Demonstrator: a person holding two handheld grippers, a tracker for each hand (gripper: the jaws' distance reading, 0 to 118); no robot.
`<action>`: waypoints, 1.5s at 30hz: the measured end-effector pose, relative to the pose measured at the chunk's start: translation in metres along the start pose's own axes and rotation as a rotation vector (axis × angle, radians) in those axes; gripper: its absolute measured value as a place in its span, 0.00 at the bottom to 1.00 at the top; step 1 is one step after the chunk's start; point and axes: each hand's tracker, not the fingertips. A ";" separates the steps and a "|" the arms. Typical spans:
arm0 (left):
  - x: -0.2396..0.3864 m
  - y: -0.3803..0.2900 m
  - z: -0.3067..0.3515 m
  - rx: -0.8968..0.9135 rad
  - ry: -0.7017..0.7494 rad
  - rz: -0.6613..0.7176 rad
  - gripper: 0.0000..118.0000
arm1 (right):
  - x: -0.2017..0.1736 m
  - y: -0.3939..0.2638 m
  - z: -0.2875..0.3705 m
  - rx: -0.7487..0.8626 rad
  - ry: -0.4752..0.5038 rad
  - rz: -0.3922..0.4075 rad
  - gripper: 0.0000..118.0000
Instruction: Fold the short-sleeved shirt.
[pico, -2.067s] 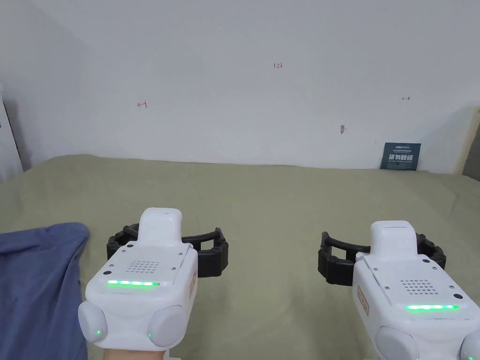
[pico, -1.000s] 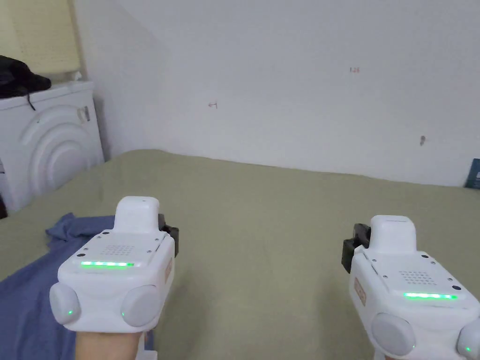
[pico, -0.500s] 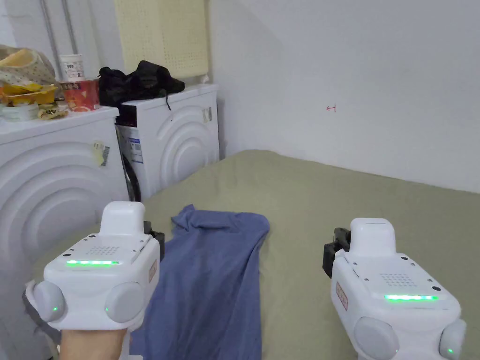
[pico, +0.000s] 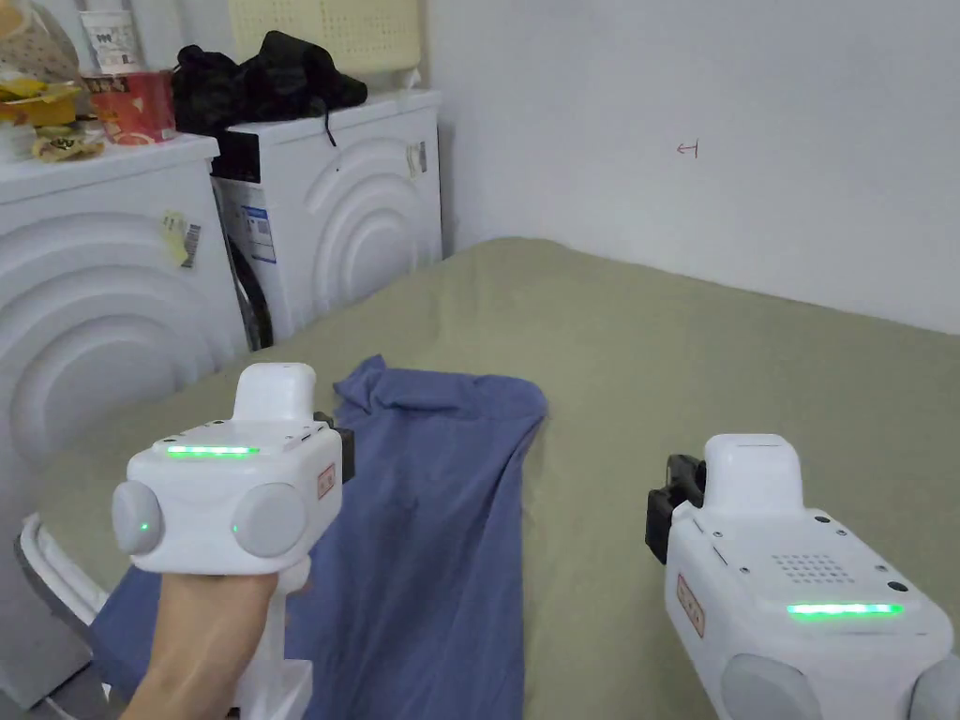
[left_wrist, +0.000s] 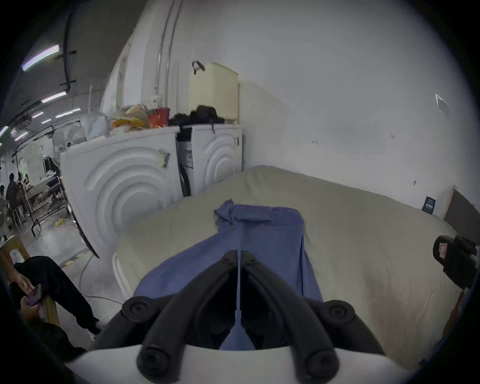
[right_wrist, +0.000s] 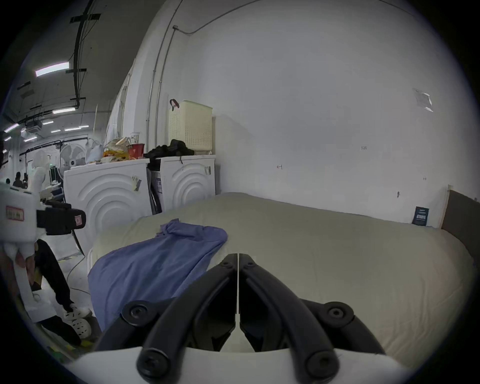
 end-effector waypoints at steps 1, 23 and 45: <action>0.002 0.000 -0.014 -0.031 -0.015 -0.002 0.02 | 0.000 -0.002 -0.003 -0.009 0.003 -0.003 0.01; 0.062 -0.039 -0.202 -0.505 -0.090 -0.115 0.97 | 0.010 -0.067 -0.042 -0.184 0.039 -0.029 0.01; 0.237 0.057 -0.045 -0.297 -0.396 -0.301 0.06 | 0.139 -0.055 0.139 -0.076 -0.264 -0.132 0.01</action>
